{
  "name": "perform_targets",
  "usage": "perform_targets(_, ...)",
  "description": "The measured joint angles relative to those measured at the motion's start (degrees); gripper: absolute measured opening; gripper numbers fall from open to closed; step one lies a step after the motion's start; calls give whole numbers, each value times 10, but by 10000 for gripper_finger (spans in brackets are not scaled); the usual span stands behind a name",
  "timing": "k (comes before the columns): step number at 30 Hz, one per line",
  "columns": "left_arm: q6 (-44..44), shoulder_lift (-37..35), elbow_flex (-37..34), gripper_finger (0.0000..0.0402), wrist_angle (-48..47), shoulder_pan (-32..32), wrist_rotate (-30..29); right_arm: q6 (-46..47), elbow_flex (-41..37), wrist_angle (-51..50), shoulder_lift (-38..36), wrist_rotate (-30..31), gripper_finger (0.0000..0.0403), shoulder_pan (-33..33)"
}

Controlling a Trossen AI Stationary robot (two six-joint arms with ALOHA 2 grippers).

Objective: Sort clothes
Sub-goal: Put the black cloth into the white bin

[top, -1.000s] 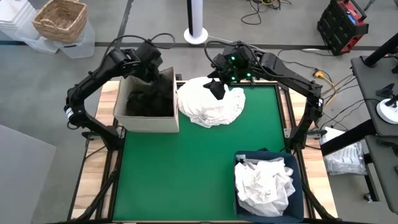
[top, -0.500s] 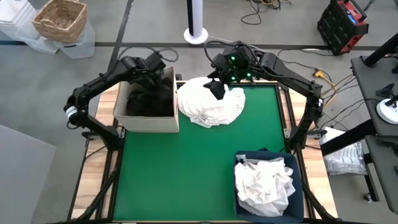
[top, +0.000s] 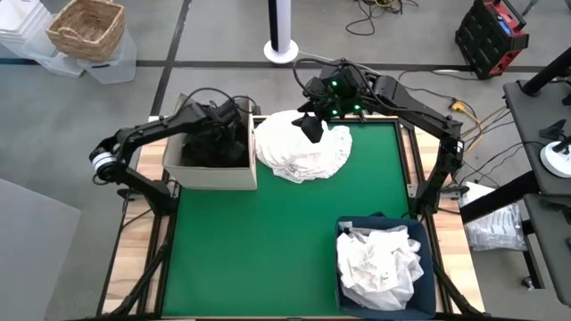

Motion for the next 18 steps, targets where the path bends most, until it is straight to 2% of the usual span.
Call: perform_targets(18, -22, 1, -145, 0, 167, 2, 6, 5, 0, 0, 0, 0, 231, 0)
